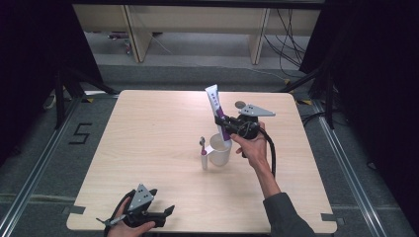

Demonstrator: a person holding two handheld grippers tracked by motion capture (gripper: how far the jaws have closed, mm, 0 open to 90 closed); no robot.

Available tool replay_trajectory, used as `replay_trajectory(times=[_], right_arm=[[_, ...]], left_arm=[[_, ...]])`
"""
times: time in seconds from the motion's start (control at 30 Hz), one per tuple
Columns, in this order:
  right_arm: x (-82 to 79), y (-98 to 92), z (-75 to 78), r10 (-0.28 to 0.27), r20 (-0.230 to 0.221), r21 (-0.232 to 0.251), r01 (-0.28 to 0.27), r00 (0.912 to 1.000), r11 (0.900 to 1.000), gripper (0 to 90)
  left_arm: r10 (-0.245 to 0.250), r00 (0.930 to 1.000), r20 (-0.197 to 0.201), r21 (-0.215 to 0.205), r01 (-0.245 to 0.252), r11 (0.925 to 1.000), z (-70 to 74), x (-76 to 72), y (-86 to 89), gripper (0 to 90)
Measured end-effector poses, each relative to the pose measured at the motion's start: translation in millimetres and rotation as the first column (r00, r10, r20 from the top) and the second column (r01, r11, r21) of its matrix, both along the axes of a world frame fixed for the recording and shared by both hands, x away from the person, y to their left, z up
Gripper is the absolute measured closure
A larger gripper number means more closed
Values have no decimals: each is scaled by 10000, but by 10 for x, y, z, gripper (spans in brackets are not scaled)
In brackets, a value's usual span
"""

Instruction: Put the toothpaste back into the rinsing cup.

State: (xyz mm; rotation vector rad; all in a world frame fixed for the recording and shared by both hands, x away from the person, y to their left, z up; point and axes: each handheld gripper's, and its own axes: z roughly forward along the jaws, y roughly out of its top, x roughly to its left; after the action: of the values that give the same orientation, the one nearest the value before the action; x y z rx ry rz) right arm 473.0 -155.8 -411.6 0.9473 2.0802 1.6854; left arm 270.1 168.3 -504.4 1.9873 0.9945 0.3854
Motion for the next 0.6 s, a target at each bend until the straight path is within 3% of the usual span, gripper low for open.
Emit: replay_trajectory(times=[0.27, 0.3, 0.4, 0.47, 0.5, 0.53, 0.6], right_arm=[[-6, 41, -157, 52, -223, 222, -47, 9997, 9997, 774], [-7, 38, -176, 63, -189, 77, -61, 9998, 10000, 774], [-28, 34, -238, -50, -259, 308, 58, 9997, 9995, 774], [-9, 19, -280, 9, 92, 279, -11, 10000, 9996, 773], [-17, 18, -291, -17, -124, 212, 20, 9999, 9998, 773], [-9, 17, -310, 52, 108, 234, -55, 9999, 9997, 773], [-11, 13, -337, 96, 36, 118, -96, 9999, 9999, 772]], left_arm=[[-27, 10000, 7, -3, 27, 10000, 1, -2, -2, 183], [-36, 10000, 48, -60, 36, 10000, -4, -1, -4, 183], [-110, 9999, 47, 161, 109, 9998, 1, 3, 8, 183], [-156, 9999, 18, 104, 156, 9998, -2, 1, 5, 183], [-152, 9999, -10, 153, 152, 9998, 1, 0, 6, 183], [-151, 9999, -8, 152, 151, 9998, 1, -1, 6, 183], [-130, 9999, 43, 128, 129, 9998, -3, 3, 5, 183]])
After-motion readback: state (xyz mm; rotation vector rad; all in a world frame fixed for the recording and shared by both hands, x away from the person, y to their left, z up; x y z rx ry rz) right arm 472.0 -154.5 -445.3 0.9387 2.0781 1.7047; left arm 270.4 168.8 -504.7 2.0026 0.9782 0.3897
